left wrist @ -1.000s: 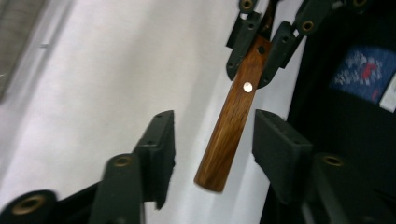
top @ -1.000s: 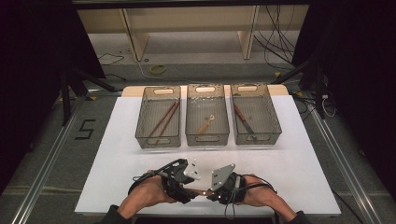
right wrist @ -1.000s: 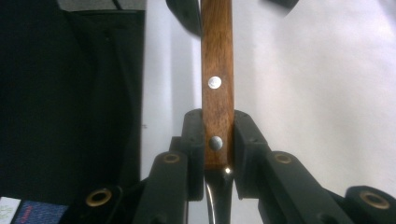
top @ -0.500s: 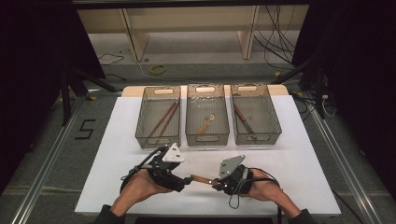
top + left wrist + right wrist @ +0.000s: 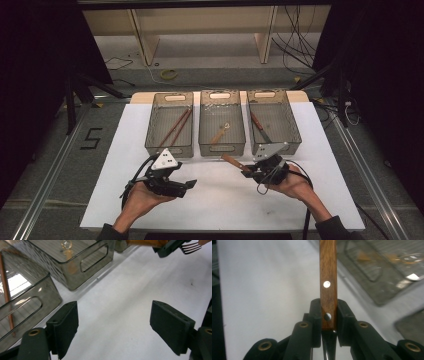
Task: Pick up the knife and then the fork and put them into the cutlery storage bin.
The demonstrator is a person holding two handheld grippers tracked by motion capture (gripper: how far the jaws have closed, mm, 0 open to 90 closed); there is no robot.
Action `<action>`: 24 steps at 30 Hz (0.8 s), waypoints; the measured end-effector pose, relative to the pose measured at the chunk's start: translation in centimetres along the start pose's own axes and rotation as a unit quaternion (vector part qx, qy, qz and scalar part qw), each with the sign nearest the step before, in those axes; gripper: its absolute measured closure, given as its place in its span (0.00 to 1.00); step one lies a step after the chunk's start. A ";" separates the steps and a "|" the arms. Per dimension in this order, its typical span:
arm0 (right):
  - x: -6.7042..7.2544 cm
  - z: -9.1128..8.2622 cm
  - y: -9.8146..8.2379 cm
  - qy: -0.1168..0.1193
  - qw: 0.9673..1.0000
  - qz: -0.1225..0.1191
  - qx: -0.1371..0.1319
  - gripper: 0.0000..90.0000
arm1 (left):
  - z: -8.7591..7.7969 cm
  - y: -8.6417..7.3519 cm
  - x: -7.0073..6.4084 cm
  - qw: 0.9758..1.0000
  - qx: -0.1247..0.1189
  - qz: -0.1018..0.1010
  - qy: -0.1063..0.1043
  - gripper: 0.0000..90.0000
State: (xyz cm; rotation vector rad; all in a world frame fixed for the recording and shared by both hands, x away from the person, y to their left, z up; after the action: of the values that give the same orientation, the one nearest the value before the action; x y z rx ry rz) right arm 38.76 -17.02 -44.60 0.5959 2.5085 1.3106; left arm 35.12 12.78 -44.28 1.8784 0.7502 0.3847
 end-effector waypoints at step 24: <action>-8.1 -2.3 3.5 -0.094 0.989 0.102 -0.050 0.86 | -1.3 -2.7 1.7 0.997 -0.050 -0.048 0.031 0.21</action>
State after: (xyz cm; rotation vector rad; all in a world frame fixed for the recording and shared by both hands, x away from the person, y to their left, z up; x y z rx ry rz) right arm 45.89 -20.68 -40.19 0.9261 2.2654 1.3685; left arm 34.79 15.60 -46.28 1.7365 0.8452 0.4139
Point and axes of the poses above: each handheld gripper's, and its own axes: z roughly forward along the jaws, y roughly out of its top, x roughly to its left, the point moved 3 cm from there along z, roughly forward along the jaws, and after that the axes turned 12 degrees about -x, right-handed, at the moved point
